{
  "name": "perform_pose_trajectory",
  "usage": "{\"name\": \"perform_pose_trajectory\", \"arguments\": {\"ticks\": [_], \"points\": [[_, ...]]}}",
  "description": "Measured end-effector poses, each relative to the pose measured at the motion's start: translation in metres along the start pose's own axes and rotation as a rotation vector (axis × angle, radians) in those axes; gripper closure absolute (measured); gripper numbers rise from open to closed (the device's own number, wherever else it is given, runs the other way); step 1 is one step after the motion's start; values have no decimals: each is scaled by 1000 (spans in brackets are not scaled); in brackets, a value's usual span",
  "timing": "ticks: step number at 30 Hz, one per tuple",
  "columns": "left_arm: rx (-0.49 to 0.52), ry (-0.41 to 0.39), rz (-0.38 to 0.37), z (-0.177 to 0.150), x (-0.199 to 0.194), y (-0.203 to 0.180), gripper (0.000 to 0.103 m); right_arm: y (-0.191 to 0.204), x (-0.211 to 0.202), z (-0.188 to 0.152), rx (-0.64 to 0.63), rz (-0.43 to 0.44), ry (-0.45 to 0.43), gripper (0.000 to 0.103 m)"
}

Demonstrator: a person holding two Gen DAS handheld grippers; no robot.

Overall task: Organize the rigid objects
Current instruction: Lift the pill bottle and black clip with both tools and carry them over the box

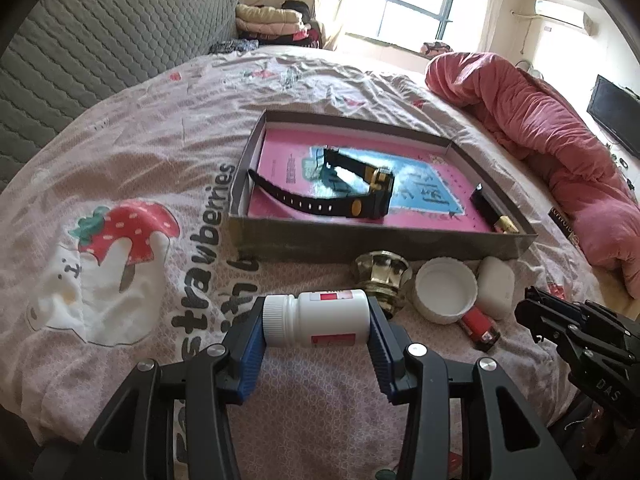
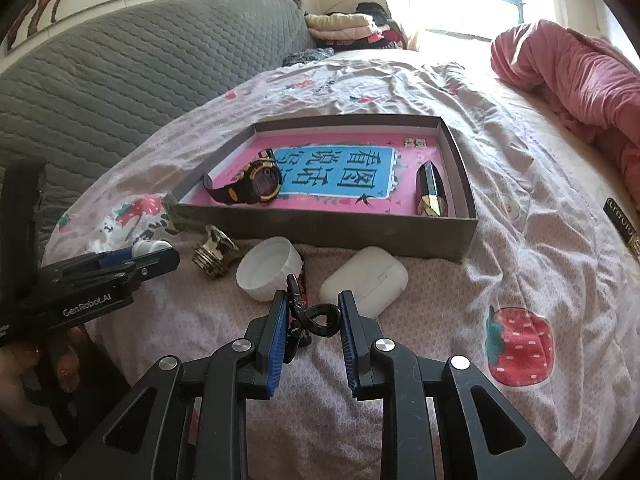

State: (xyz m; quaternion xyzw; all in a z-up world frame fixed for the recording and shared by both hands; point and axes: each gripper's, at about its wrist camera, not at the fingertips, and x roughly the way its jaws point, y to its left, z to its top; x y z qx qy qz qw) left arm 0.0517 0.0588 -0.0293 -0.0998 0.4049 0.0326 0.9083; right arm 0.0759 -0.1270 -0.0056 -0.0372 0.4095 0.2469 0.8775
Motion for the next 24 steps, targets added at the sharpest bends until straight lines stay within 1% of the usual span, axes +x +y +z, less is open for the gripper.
{"name": "perform_pose_trajectory", "arguments": {"ticks": [11, 16, 24], "points": [[31, -64, 9, 8, -12, -2, 57, -17, 0, 14, 59, 2, -44, 78], [16, -74, 2, 12, -13, 4, 57, -24, 1, 18, 86, 10, -54, 78], [-13, -87, 18, 21, -9, 19, 57, -30, 1, 25, 104, 26, -75, 78]]}}
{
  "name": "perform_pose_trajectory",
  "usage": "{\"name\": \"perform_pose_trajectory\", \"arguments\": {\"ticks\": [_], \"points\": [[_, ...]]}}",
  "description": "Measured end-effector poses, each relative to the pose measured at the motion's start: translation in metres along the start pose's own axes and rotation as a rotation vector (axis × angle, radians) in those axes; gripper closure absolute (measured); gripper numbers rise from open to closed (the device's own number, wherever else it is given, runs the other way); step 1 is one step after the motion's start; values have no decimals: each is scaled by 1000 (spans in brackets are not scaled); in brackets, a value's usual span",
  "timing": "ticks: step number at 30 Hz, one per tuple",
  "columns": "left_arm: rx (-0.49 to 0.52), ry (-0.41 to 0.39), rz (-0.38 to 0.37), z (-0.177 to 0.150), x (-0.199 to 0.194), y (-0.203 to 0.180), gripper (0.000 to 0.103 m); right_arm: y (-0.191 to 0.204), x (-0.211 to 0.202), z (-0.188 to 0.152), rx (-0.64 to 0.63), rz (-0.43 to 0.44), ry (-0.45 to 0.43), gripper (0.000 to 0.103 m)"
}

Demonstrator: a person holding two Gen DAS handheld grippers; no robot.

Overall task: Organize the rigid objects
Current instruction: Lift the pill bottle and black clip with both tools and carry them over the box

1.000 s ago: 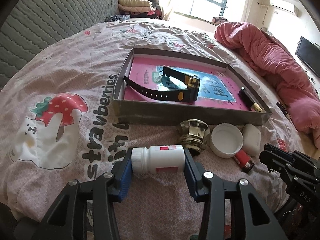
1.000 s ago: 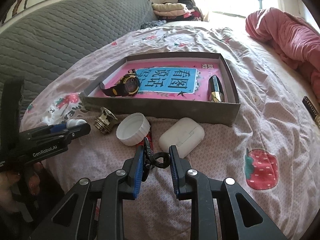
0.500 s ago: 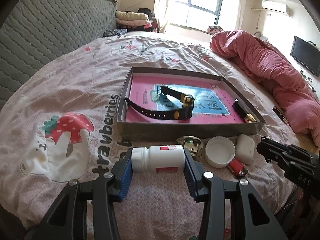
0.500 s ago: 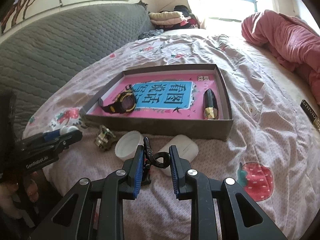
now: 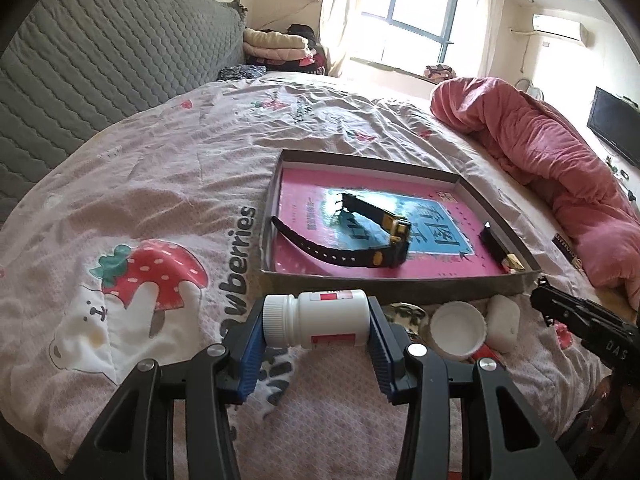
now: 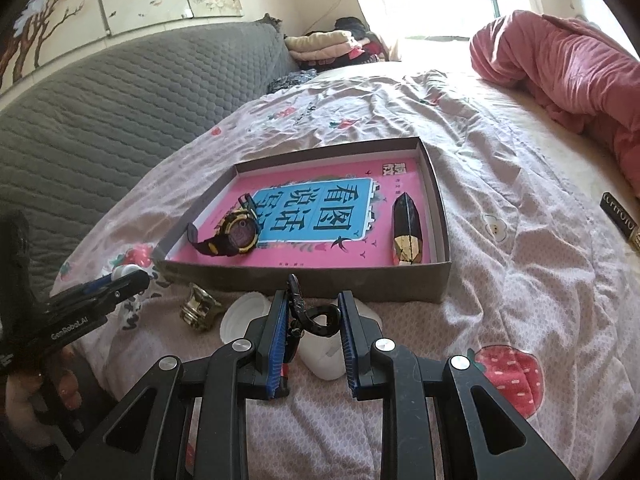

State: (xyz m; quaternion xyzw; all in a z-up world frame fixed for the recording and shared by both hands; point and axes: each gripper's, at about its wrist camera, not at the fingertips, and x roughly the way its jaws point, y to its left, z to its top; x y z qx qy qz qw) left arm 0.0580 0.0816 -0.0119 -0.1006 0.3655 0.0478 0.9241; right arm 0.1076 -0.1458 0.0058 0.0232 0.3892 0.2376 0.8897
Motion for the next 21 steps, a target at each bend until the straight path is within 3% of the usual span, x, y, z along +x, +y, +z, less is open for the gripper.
{"name": "perform_pose_trajectory", "arguments": {"ticks": [21], "points": [[-7, -47, 26, 16, 7, 6, 57, 15, 7, 16, -96, 23, -49, 78]]}}
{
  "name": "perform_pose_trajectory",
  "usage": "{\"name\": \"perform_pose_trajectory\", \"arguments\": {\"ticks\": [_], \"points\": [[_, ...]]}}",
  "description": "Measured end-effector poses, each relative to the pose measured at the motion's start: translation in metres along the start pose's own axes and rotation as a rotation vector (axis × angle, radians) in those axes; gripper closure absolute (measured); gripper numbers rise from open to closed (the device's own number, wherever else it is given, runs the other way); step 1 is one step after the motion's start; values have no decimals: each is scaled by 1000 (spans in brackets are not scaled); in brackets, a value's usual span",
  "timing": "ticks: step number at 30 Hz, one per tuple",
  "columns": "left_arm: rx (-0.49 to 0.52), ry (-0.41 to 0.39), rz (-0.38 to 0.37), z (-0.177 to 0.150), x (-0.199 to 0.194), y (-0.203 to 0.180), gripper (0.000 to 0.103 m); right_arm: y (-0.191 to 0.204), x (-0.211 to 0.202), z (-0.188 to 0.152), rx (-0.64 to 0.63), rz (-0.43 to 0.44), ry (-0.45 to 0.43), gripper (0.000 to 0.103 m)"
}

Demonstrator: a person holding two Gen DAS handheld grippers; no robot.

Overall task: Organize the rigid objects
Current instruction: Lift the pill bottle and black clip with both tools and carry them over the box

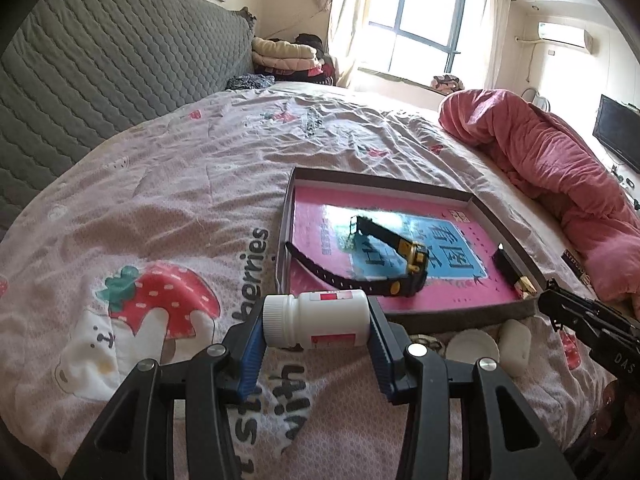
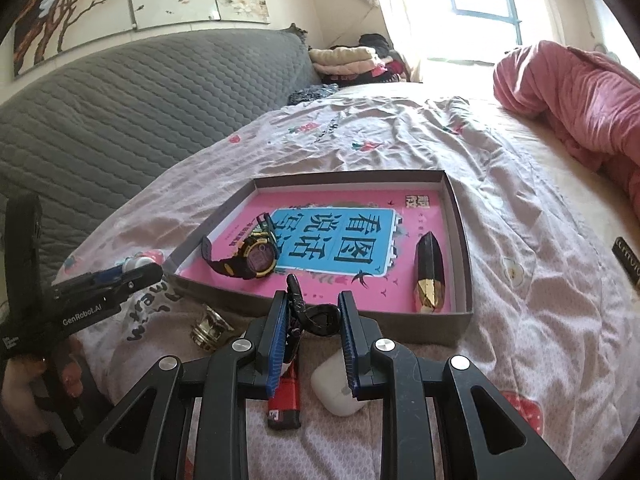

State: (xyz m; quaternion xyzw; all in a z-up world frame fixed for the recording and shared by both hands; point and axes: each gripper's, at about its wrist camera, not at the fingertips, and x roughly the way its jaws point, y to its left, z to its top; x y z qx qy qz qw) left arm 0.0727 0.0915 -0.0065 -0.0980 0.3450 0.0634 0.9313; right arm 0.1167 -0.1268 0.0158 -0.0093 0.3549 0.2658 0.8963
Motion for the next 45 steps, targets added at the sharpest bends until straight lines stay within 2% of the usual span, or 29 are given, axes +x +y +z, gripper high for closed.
{"name": "perform_pose_trajectory", "arguments": {"ticks": [9, 17, 33, 45], "points": [[4, -38, 19, 16, 13, 0, 57, -9, 9, 8, 17, -10, -7, 78], [24, 10, 21, 17, 40, -6, 57, -12, 21, 10, 19, -18, 5, 78], [32, 54, -43, 16, 60, -14, 57, -19, 44, 20, -9, -61, 11, 78], [34, 49, -64, 21, 69, -16, 57, -17, 80, 22, -106, -135, 120, 78]]}}
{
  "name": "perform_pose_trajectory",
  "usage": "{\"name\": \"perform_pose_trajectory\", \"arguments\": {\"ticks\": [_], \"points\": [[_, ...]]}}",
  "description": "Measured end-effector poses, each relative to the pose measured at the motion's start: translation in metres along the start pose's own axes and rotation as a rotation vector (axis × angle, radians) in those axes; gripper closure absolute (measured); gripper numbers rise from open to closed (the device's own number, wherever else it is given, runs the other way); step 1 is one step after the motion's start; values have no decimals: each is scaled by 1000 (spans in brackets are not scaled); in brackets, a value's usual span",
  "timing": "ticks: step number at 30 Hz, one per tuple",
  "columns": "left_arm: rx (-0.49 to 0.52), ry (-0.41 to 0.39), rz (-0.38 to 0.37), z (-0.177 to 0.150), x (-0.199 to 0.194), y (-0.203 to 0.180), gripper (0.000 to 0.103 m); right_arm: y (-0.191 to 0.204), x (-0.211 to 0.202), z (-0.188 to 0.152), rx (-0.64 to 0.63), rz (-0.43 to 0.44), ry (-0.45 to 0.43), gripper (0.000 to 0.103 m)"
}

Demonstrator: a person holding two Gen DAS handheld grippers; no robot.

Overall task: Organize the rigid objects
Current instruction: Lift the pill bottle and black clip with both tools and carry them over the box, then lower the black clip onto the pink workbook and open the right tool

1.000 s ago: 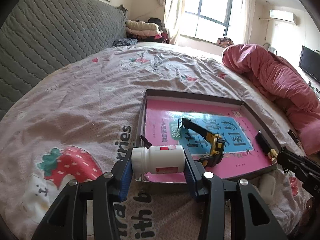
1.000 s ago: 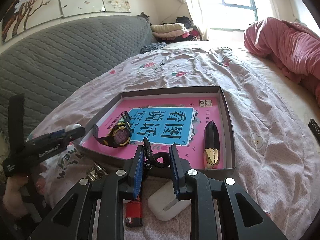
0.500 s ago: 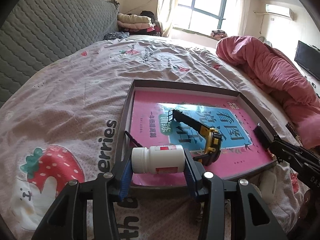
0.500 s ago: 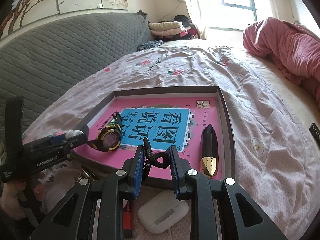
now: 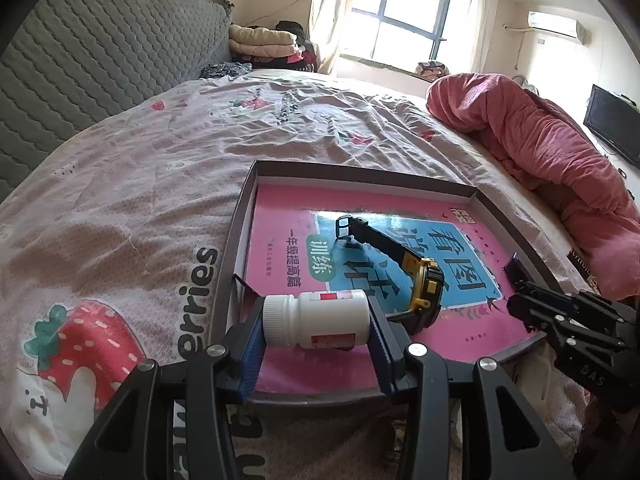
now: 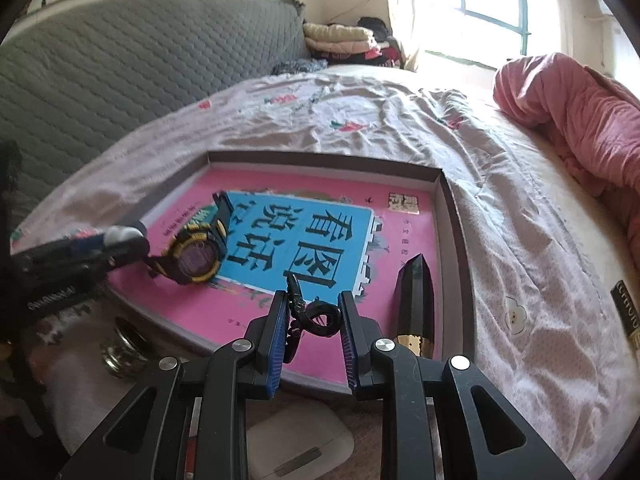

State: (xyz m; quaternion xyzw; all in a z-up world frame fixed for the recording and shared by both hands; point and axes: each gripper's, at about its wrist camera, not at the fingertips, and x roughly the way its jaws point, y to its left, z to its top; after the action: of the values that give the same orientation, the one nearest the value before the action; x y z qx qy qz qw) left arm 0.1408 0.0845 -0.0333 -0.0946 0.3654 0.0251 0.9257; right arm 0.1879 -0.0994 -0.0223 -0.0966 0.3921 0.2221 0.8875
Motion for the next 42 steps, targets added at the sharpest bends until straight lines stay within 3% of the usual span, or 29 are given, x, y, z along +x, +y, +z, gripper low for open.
{"name": "perform_pose_trajectory", "arguments": {"ticks": [16, 28, 42], "points": [[-4, -47, 10, 7, -10, 5, 57, -13, 22, 7, 26, 12, 81, 78], [25, 53, 24, 0, -1, 2, 57, -13, 23, 8, 2, 18, 93, 78], [72, 77, 25, -2, 12, -9, 56, -14, 23, 8, 6, 17, 88, 77]]}}
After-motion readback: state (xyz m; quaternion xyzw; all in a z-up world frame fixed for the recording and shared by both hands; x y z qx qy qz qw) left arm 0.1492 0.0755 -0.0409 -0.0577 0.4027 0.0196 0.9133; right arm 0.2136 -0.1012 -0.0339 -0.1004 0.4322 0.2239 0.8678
